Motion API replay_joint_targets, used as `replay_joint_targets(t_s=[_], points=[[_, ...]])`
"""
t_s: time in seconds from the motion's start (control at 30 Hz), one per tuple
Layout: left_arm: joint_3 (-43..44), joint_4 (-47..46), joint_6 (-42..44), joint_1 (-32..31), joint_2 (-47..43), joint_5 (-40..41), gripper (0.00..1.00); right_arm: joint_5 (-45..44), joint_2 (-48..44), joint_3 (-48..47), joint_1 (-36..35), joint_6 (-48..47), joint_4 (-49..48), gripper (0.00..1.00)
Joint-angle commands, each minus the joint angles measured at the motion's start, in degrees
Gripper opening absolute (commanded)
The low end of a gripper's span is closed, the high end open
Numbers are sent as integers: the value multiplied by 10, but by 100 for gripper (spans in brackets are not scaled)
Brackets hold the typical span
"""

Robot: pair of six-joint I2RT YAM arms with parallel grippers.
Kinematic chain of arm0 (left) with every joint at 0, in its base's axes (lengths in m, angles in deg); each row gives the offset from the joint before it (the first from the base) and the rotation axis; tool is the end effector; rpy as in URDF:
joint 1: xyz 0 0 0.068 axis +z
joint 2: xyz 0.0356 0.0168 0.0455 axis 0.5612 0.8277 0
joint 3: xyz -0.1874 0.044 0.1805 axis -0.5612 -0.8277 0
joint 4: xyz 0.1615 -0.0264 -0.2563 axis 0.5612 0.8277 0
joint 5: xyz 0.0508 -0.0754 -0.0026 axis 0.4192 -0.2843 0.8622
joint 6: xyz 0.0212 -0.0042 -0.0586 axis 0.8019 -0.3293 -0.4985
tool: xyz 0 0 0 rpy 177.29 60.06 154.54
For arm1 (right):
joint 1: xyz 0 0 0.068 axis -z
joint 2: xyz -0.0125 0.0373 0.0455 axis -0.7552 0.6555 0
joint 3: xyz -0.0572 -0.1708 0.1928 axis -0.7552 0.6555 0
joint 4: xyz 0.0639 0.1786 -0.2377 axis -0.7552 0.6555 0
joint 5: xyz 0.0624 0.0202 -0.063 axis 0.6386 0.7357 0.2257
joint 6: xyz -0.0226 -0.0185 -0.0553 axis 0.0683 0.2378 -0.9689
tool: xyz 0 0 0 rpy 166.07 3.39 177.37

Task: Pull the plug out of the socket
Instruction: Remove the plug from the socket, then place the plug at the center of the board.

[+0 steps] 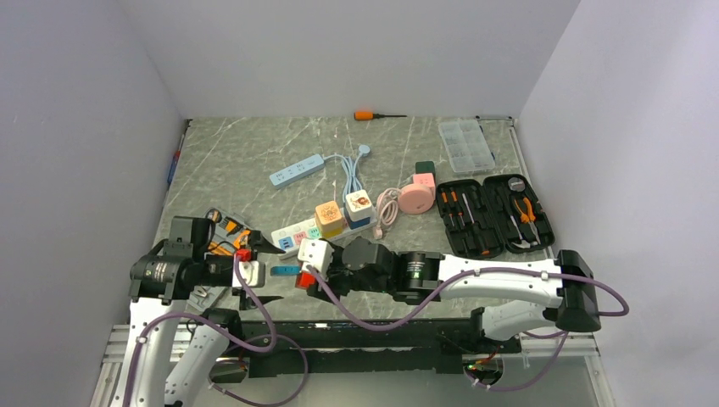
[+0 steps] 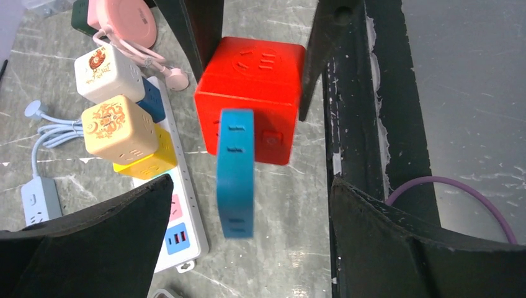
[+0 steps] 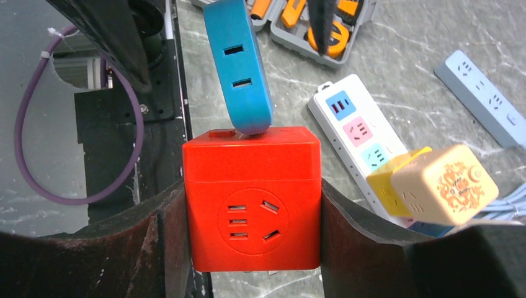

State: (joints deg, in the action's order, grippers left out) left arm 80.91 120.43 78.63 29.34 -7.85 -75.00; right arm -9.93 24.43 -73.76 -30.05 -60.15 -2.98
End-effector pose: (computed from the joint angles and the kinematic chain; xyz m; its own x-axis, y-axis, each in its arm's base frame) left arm 0.1169 -0.0530 0.3273 0.2010 0.3947 -0.8965 0.9719 0.0344 0.2331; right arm 0.0702 0.3471 0.2863 0.0600 -0.4410 -0.8955 -0.9692 0.1891 -0.1581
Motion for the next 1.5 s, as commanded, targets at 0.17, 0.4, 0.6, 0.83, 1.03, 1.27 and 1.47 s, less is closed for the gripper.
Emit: replay_joint_targets(t_s=[0.17, 0.4, 0.6, 0.83, 1.03, 1.27, 1.47], points=[[1, -55, -27, -16, 11, 22, 81, 4, 33, -61, -23, -44, -29, 0], [-3, -65, -34, -27, 28, 36, 53, 0, 34, -73, -28, -52, -34, 0], [3, -98, -78, -32, 30, 51, 0, 4, 28, -58, -29, -44, -48, 0], [11, -107, -85, -32, 26, 101, 0, -28, 2, -18, -29, -26, -39, 0], [13, -106, -79, -32, 35, 144, 0, -67, -53, 44, -28, 10, -14, 0], [9, -117, -73, -32, 56, 178, 0, -87, -123, 88, -28, 50, 45, 0], [-4, -140, -82, -32, 61, 200, 0, -115, -163, 102, -28, 76, 95, 0]])
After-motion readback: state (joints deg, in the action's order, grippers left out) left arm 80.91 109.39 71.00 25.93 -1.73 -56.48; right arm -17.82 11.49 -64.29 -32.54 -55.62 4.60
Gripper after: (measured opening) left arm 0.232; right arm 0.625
